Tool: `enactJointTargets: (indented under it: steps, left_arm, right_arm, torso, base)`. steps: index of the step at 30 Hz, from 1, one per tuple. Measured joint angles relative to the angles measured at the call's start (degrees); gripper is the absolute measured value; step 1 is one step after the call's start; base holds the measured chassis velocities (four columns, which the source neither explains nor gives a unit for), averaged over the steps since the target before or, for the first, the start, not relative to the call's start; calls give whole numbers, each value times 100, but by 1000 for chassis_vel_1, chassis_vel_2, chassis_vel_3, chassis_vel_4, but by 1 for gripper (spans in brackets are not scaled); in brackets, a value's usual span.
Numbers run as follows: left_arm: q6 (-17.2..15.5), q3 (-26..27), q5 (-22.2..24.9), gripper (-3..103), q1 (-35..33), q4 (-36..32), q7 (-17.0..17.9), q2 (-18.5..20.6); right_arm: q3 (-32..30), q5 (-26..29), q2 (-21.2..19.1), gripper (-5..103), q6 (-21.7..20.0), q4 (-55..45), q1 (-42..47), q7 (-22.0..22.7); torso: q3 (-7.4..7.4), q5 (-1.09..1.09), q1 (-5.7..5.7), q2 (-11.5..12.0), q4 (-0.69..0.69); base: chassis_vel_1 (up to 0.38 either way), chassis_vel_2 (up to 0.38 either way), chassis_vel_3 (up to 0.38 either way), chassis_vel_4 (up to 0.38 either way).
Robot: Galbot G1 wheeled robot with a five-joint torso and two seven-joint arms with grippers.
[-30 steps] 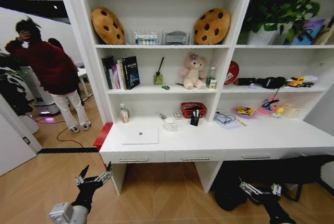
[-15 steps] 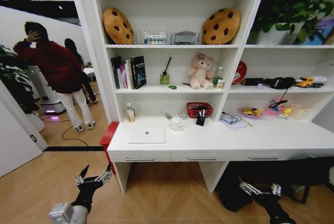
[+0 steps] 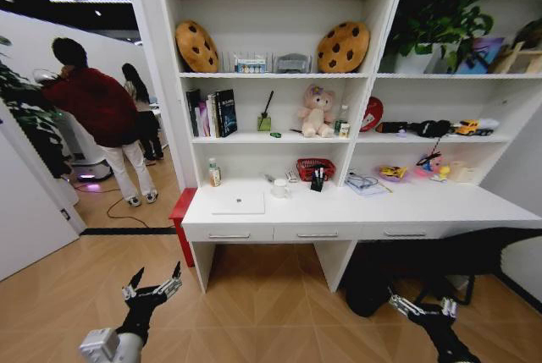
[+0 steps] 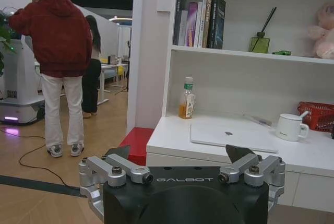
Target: Organize the objects on the table.
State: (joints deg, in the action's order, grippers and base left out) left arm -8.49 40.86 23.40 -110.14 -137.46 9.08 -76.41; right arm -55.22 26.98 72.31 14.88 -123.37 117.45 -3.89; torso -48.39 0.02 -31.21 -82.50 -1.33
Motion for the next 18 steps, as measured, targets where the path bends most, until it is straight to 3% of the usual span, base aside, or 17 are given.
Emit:
enactJointTargets:
  steps: [6,9,18]
  left_arm:
    - [0,1,0,100,-2,0,0,0]
    - [0,-1,0,100,-1,0,0,0]
    - [0,-1,0,100,1,0,0,0]
  right_arm:
    - [0,0,0,100,0,0,1,0]
    - [0,0,0,100,0,0,3,1]
    - [0,0,0,100,0,0,-2,1]
  torso:
    - [2,-4,6,-4,2]
    - [1,-1,4,-2,-6]
    - [-3,-3,-8,4,1]
  base:
    - [180,-168,-200,214]
    - [-33,-32,-78,54]
    - [-46,45,80,-30]
